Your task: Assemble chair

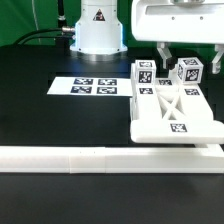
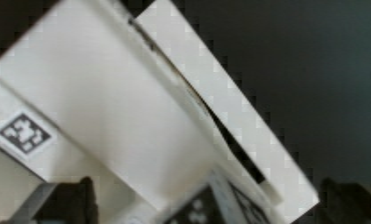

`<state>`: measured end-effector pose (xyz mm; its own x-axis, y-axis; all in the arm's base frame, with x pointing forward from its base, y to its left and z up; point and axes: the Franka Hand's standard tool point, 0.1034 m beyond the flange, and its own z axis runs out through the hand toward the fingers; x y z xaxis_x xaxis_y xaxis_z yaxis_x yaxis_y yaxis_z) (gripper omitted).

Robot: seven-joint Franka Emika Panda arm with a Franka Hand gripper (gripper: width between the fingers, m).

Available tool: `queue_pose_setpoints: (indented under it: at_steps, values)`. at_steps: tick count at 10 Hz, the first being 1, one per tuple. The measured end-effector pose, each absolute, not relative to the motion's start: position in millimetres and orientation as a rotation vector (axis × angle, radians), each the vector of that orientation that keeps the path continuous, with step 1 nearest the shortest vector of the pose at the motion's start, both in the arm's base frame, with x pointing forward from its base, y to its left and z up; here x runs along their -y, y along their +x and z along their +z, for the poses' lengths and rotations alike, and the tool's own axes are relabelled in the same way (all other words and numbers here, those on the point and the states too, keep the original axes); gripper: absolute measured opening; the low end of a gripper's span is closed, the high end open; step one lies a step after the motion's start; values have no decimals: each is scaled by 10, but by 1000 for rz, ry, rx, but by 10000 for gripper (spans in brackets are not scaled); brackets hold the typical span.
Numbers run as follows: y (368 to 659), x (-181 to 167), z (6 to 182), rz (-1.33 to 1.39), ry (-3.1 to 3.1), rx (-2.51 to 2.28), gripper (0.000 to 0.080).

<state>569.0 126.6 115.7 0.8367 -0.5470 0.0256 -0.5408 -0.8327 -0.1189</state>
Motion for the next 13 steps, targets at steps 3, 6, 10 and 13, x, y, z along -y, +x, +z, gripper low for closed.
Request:
queue_pose_setpoints:
  at_steps: [3, 6, 10, 13]
  values:
    - [5690, -1264, 1156, -105, -2986, -568, 648]
    - [5697, -1263, 1167, -117, -3027, -326, 649]
    - [5869, -1123, 1439, -102, -3017, -311, 649]
    - [5949, -962, 1437, -111, -3021, -285, 649]
